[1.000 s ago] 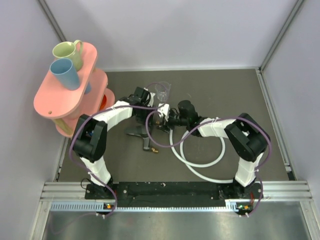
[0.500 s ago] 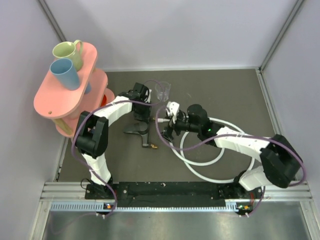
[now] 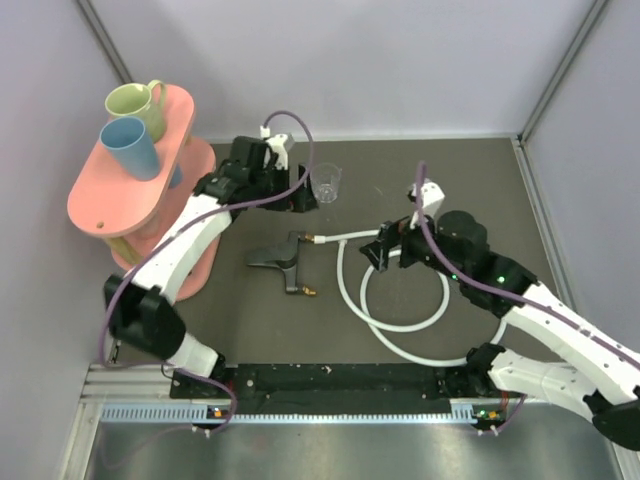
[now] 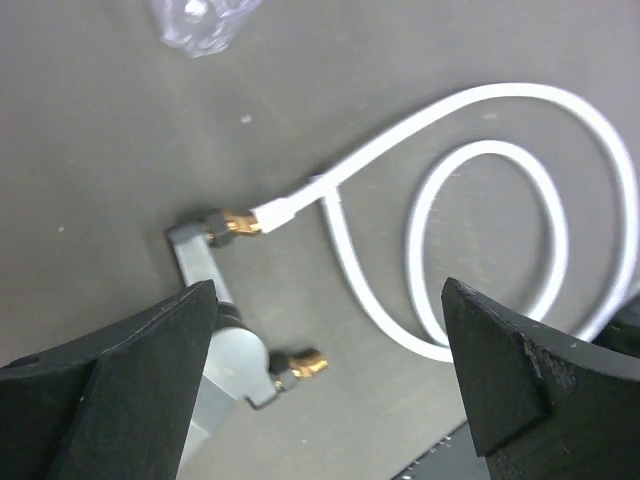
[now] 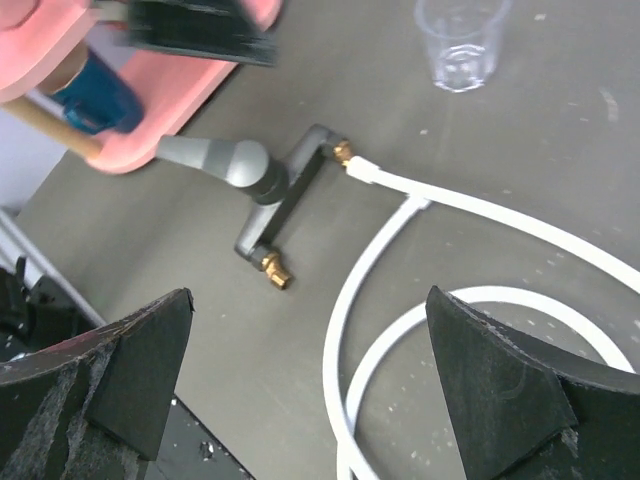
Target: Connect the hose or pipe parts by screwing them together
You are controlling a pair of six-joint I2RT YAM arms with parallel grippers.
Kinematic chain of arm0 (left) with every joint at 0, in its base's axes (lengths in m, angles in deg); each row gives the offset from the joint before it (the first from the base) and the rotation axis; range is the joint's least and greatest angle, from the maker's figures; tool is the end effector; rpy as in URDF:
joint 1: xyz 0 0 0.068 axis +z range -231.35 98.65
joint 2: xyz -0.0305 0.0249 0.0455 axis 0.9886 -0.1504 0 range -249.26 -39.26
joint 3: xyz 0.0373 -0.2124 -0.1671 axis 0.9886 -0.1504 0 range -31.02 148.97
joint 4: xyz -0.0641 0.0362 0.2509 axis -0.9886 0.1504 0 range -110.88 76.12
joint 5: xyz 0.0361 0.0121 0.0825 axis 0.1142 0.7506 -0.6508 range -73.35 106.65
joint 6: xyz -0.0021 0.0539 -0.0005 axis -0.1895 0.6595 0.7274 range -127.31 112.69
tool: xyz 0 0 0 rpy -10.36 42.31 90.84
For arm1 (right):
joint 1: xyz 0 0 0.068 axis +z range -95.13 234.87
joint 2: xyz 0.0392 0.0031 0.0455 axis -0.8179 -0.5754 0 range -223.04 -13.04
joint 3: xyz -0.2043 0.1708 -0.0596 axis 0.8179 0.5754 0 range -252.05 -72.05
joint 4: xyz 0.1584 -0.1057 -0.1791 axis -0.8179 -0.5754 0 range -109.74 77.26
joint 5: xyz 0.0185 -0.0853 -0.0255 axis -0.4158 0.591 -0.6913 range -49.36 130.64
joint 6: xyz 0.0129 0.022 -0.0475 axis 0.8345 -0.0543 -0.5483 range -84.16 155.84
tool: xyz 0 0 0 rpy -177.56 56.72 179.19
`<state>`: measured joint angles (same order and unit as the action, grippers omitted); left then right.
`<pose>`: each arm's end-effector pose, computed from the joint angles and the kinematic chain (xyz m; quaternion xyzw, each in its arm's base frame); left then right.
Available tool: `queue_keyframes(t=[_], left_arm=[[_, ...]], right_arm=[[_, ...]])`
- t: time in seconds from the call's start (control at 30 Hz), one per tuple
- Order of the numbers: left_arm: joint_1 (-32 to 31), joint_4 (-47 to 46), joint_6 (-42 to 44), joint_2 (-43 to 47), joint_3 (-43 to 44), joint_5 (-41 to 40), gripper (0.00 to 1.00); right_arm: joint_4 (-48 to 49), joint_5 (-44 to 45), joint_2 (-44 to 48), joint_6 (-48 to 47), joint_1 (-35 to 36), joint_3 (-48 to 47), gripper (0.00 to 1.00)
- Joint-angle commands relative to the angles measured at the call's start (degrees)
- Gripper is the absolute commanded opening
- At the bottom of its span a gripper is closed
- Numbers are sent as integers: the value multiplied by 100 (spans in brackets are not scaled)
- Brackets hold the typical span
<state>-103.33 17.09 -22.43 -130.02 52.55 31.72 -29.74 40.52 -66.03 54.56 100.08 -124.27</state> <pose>0.3215 -0.1397 0.3295 0.1047 0.9118 -0.2352 0.3199 0.1489 0.1498 0.3476 -0.1857 0.7862 0.3127 0.4997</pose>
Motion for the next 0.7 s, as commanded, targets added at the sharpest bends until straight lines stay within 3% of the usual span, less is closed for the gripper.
queue_keyframes(t=[0.0,0.13,0.33,0.67], left_arm=[[9,-921,-368,1837,-638,1190,99],[0,-2441,-861,3352,-2419,1279,99],[9,-2532,-976,5180,-3714,1288,99],[1,-2243,-607,5930,-4130,603,99]], right_arm=[[-1139,1058,631,386,14,-350,99],[-1148,725,1045,729,23,-183,99],[-1078,1091,1344,738,23,317,99],[-709,1304,1485,703,23,758,99]])
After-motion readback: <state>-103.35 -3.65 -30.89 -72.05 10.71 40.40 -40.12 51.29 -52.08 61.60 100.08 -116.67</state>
